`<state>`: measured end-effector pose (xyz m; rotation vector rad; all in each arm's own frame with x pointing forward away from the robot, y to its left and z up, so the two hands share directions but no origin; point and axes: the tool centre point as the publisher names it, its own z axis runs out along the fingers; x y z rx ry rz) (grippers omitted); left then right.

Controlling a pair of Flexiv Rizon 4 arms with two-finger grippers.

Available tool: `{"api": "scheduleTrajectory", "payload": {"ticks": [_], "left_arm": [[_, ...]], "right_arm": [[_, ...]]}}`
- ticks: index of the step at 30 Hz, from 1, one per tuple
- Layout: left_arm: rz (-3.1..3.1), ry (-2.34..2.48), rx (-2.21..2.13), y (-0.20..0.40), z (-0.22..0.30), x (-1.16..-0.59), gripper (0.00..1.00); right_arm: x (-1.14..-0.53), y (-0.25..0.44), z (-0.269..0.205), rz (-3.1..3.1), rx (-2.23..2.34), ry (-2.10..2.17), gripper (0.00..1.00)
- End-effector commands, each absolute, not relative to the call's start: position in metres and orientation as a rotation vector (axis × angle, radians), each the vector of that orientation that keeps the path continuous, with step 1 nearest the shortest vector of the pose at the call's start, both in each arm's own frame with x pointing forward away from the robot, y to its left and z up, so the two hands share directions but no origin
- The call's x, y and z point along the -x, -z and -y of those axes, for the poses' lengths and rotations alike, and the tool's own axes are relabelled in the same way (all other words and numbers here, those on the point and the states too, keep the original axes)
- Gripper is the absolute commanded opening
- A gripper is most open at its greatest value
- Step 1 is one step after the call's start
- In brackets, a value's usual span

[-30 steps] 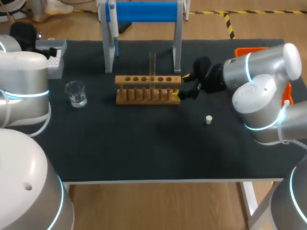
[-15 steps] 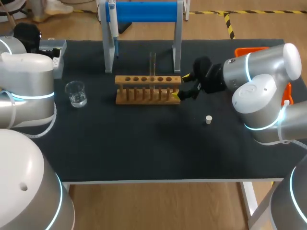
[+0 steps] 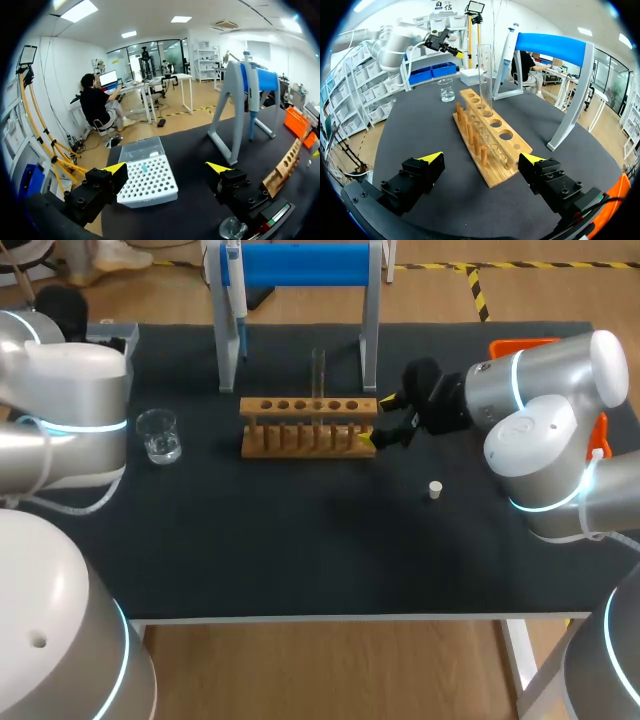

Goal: Invert the test tube, pick up the pipette, mount the tip to pipette, aspirate from beaker and dispense into the tube, eject the tip, return the pipette, and cap with the stopper.

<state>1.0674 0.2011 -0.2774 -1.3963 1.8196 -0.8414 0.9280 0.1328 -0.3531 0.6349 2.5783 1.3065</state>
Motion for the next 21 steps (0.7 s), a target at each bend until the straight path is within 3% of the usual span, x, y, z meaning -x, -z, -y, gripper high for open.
{"api": "scheduleTrajectory", "payload": {"ticks": [1, 21], "left_arm": [[-1.808, 0.800, 1.431, 0.293, -0.200, -1.091, 1.00], [-1.755, 0.796, 1.570, 0.334, -0.229, -1.113, 1.00]], "right_arm": [[-0.928, 0.353, -0.132, -2.578, -0.633, -1.310, 1.00], [-0.928, 0.353, -0.132, -2.578, -0.633, -1.310, 1.00]]}}
